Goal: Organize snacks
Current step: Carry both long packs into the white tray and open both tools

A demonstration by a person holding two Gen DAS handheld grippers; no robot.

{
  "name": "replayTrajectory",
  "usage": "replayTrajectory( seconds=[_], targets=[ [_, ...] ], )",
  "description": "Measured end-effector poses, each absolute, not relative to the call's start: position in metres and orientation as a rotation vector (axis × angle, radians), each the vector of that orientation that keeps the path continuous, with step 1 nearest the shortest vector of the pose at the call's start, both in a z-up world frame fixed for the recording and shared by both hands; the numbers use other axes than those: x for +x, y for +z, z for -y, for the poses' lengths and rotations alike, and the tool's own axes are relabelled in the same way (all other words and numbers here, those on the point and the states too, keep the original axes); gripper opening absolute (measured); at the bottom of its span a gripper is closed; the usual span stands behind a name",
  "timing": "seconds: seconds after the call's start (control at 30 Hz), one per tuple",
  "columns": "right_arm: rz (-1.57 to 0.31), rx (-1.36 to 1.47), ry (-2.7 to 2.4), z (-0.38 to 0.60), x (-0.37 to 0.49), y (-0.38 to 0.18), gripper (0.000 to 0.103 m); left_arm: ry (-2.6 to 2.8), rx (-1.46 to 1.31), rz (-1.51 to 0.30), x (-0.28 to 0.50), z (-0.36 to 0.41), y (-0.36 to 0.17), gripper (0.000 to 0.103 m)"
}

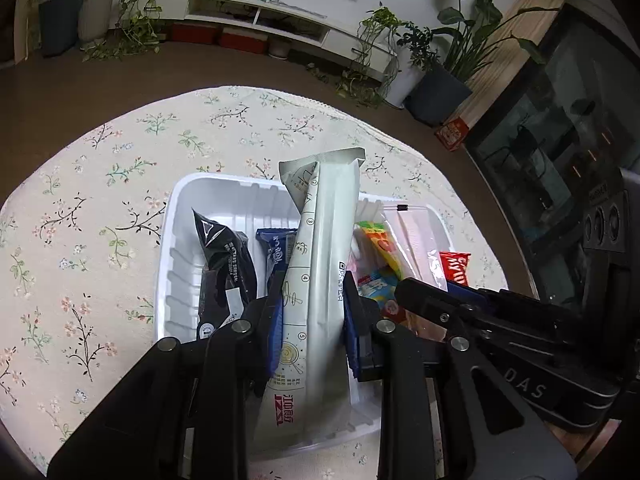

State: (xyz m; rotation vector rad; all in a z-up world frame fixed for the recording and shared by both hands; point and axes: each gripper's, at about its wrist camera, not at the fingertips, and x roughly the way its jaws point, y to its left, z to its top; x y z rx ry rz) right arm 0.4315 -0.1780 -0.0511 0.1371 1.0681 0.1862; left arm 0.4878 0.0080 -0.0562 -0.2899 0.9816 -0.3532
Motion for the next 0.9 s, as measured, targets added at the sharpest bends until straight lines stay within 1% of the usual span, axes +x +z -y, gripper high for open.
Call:
replayTrajectory(
  seconds=[0.23,0.57,0.6,0.67,0.7,0.73,0.87,0.9],
  targets=[
    [-1.082,0.086,0.166,0.175,0.439,-0.069,0.027,-0.353,-0.295,-0.980,0.495,-0.010,-0.070,0.024],
    [-1.060,0.087,0.175,0.177,0.436,-0.067,0.027,-0.352,-0.268,-0.970,0.492,-0.006,-0.069,0.025],
    [-1.061,0.088,0.175,0.176,0.437,-0.067,0.027,-0.348,-0.267,-0.969,0.492,-0.007,-0.069,0.027],
    [-1.057,0.087,0.175,0.176,0.436,-0.067,0.027,-0.341,-0.272,-0.962,0.490,-0.008,-0.068,0.035],
    [-1.056,0.087,0.175,0.177,0.436,-0.066,0.028,-0.340,-0.278,-0.951,0.490,-0.009,-0.066,0.048],
    [-1.051,0.085,0.172,0.177,0.436,-0.065,0.028,-0.340,-0.281,-0.940,0.488,-0.010,-0.063,0.055],
    [-1.019,0.085,0.167,0.179,0.433,-0.057,0.031,-0.341,-0.271,-0.912,0.486,-0.010,-0.054,0.059],
    [-1.013,0.085,0.165,0.179,0.433,-0.055,0.034,-0.341,-0.269,-0.907,0.484,-0.010,-0.052,0.062]
  ],
)
